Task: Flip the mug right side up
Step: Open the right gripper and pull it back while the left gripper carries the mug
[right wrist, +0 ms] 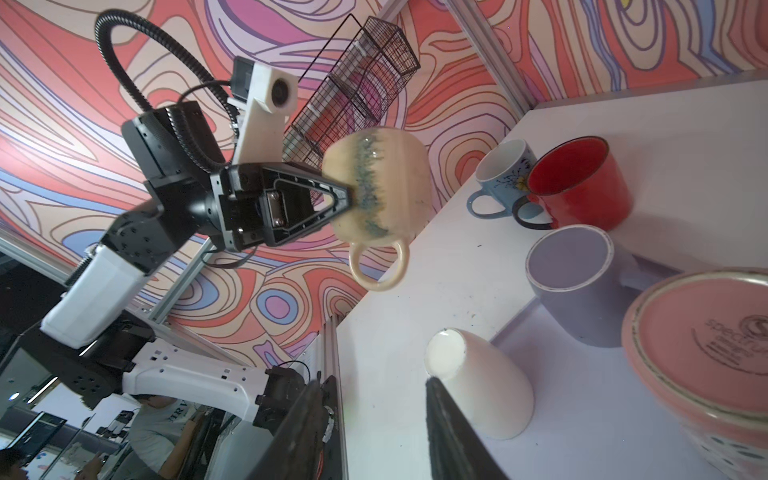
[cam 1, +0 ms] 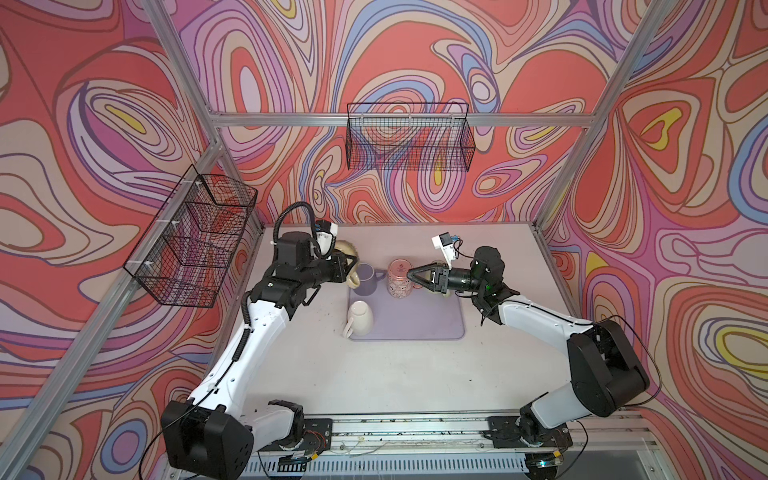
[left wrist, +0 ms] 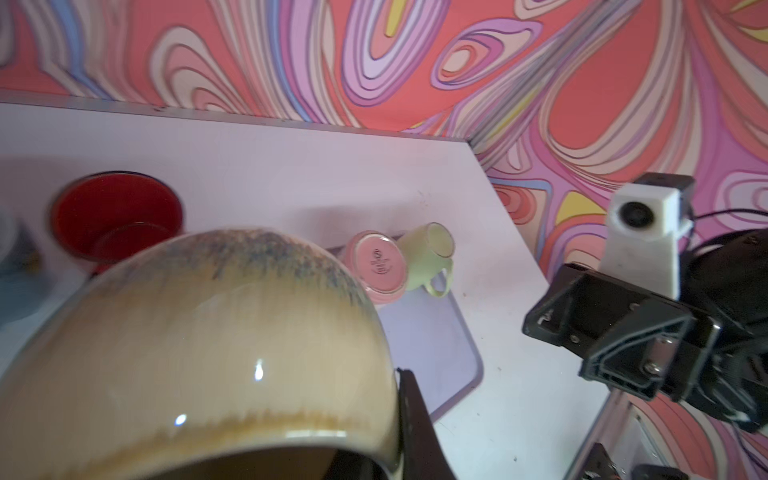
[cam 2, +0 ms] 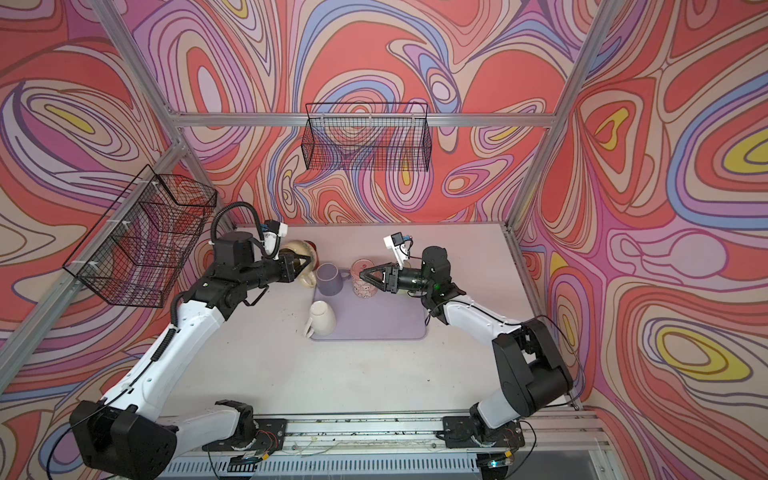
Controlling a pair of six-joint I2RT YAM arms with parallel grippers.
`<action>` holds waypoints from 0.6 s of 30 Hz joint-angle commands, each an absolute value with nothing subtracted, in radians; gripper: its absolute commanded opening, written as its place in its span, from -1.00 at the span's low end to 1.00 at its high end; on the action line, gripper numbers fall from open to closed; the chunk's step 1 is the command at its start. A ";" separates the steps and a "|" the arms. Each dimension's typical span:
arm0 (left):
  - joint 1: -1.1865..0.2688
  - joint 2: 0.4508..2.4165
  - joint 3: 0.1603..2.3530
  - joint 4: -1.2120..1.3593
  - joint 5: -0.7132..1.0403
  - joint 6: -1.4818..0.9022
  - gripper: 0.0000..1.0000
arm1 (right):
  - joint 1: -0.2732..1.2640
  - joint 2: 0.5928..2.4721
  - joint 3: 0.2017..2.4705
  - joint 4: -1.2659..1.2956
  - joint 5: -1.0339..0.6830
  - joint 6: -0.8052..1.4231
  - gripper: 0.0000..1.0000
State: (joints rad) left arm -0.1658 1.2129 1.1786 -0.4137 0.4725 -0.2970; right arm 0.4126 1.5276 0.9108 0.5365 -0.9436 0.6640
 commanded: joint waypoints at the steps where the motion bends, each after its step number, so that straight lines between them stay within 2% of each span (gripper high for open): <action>1: -0.082 1.236 1.281 -0.653 0.336 -0.122 -1.00 | 0.411 1.500 0.963 0.367 -0.883 0.539 -0.18; 9: 0.038 1.416 1.365 -0.774 0.145 -0.028 -1.00 | 0.412 1.513 0.959 0.311 -0.829 0.507 -0.21; 12: 0.111 1.488 1.394 -0.757 0.205 -0.043 -1.00 | 0.412 1.504 0.951 0.282 -0.817 0.488 -0.22; 18: 0.142 1.630 1.478 -0.774 0.155 -0.023 -1.00 | 0.411 1.479 0.932 0.245 -0.788 0.458 -0.22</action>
